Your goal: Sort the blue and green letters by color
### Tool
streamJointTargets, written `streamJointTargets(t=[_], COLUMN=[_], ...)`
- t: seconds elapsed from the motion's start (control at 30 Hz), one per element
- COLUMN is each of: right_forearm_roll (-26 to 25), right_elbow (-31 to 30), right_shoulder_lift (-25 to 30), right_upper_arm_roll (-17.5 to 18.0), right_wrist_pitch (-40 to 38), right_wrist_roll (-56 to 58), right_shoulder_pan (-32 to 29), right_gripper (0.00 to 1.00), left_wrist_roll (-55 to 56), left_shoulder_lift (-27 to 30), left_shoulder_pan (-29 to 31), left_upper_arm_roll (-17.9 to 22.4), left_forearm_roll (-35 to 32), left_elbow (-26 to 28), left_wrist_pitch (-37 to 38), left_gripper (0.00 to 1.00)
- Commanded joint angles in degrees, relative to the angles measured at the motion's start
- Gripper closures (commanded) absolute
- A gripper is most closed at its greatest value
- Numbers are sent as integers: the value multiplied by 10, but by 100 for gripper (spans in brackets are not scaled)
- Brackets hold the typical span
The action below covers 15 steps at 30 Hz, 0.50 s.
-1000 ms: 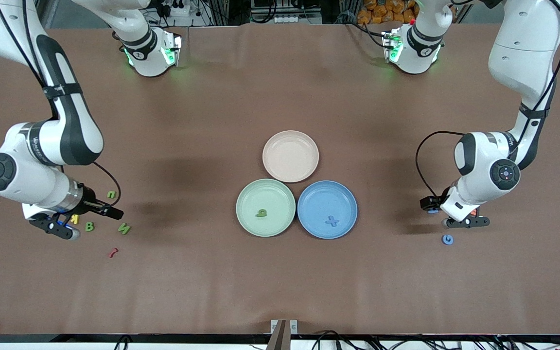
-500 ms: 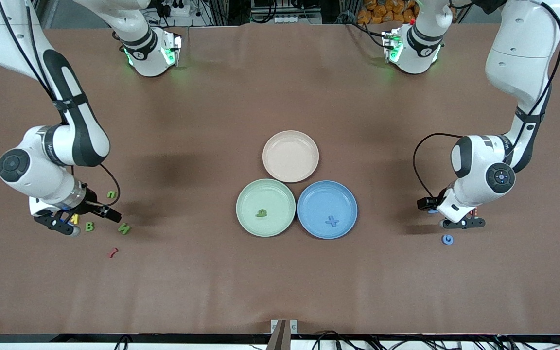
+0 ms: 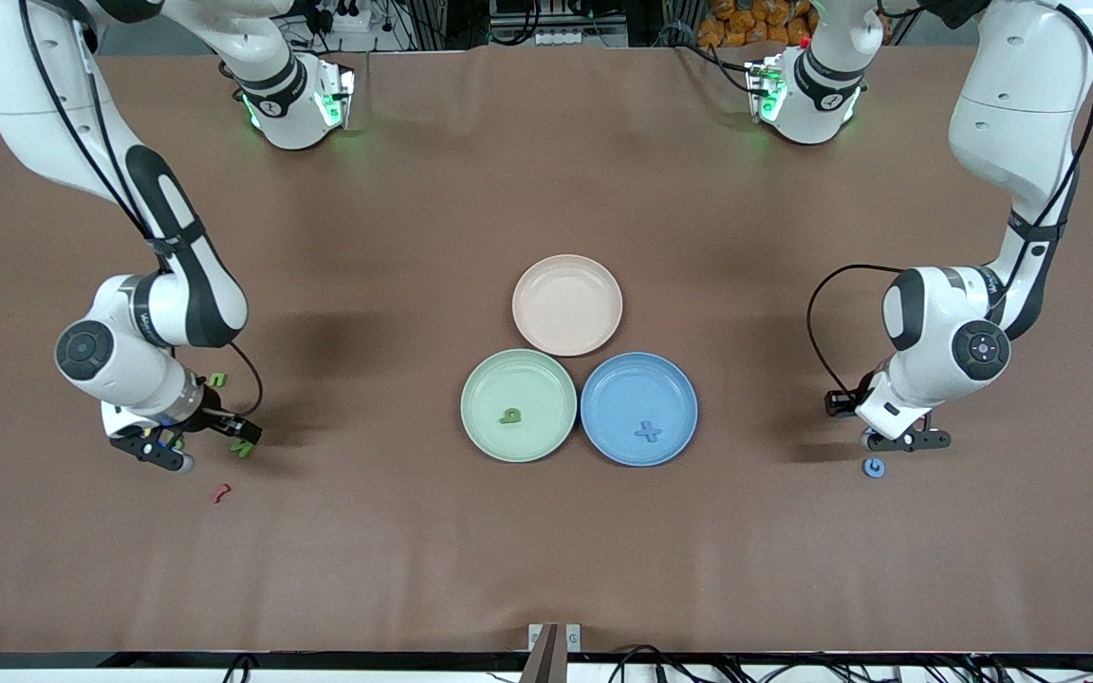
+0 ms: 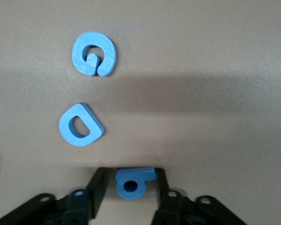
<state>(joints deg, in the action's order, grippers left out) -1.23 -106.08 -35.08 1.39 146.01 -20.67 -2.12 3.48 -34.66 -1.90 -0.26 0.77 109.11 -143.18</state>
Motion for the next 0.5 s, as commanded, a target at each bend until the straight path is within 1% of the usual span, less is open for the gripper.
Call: streamJointTargets(t=[0.0, 0.03, 0.4, 0.47], right_forearm_roll=[-3, -3, -5, -4], right_elbow=[37, 37, 57, 58], right_shoulder_lift=[-25, -27, -48, -50], right_upper_arm_roll=[-15, -15, -24, -23], right_wrist_pitch=[-5, -5, -8, -8], right_wrist_roll=[0, 0, -1, -1], right_shoulder_pan=[14, 14, 22, 22], right_gripper=[19, 20, 28, 32], left_wrist_roll=[-9, -9, -4, -1], left_shoulder_lift=[-10, -10, -3, -1], left_shoulder_pan=[2, 2, 1, 0], left_upper_arm_roll=[-1, -1, -1, -2], left_forearm_roll=[13, 13, 13, 13], left_elbow=[-9, -9, -13, -14], left_wrist_pitch=[4, 4, 4, 6], left_gripper=[98, 100, 100, 100])
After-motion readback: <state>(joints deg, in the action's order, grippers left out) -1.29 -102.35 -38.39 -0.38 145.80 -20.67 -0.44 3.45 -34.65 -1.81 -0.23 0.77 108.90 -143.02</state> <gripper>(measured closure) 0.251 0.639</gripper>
